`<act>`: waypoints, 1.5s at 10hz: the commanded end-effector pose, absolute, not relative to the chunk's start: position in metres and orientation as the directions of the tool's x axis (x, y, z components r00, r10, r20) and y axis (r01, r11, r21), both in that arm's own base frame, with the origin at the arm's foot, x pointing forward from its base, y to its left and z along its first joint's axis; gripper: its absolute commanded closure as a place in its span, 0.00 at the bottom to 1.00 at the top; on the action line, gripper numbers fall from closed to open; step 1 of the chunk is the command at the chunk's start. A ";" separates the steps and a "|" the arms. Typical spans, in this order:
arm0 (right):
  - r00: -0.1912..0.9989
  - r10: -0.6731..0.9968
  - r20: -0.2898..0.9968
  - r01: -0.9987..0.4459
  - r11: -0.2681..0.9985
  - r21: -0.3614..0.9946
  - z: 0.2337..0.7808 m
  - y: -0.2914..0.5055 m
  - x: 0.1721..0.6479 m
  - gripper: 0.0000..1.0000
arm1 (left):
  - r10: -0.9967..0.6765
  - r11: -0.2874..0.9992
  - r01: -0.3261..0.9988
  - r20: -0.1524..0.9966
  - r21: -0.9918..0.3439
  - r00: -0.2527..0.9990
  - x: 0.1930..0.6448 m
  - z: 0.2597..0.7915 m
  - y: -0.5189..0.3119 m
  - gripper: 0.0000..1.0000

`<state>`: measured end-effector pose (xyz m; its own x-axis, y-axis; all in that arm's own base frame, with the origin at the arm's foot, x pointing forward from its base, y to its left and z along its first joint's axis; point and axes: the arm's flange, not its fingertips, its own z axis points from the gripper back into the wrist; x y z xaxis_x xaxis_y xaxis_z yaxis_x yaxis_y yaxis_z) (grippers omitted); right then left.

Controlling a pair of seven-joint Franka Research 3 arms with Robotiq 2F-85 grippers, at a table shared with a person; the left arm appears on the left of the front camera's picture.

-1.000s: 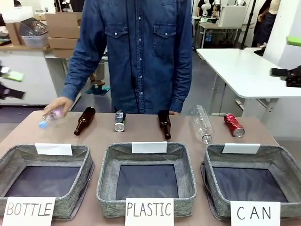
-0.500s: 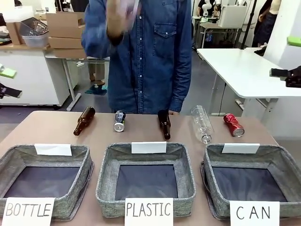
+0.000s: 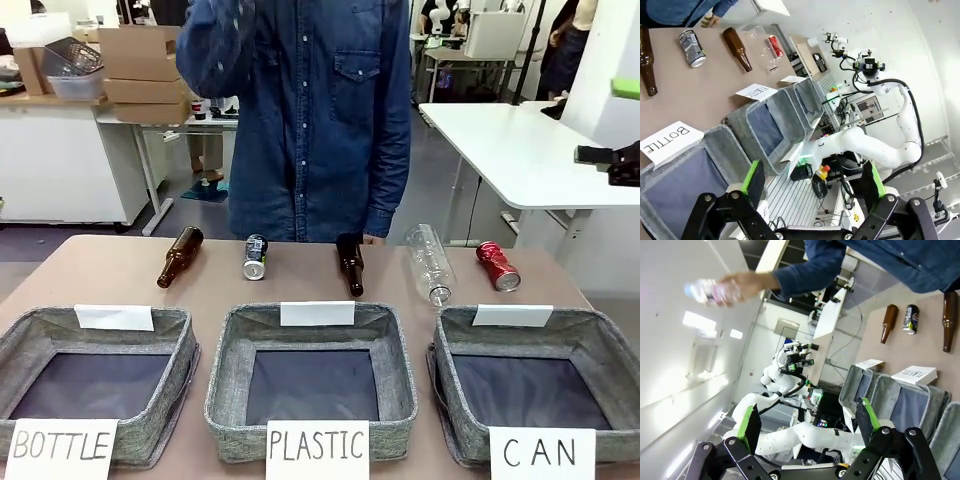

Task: Sort the can waste into the basket.
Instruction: Pick up the can waste from the table and place it in the right Fabric basket.

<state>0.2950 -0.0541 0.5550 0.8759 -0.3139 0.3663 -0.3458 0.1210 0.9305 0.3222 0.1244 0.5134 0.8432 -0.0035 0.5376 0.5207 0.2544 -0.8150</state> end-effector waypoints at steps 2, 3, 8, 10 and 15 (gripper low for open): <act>0.862 -0.318 0.396 -0.381 0.111 0.918 0.558 -0.053 0.300 0.00 | -0.016 0.237 0.541 0.553 -0.807 0.833 0.331 0.516 0.118 0.00; 0.862 -0.318 0.396 -0.381 0.111 0.918 0.558 -0.053 0.300 0.00 | -0.019 0.240 0.539 0.551 -0.807 0.834 0.332 0.516 0.118 0.00; 0.862 -0.318 0.396 -0.381 0.111 0.918 0.558 -0.053 0.300 0.00 | -0.052 0.246 0.535 0.540 -0.808 0.840 0.340 0.517 0.115 0.00; 0.862 -0.318 0.396 -0.381 0.111 0.918 0.558 -0.053 0.300 0.00 | -0.054 0.246 0.528 0.533 -0.812 0.845 0.339 0.515 0.118 0.00; 0.862 -0.318 0.396 -0.381 0.111 0.918 0.558 -0.053 0.300 0.00 | -0.258 0.552 0.433 0.348 -0.713 0.902 0.419 0.542 -0.005 0.00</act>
<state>0.2949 -0.0543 0.5555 0.8753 -0.3126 0.3689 -0.3478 0.1230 0.9295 0.3912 0.0308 0.5338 0.8781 -0.1489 0.4548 0.4681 0.4646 -0.7517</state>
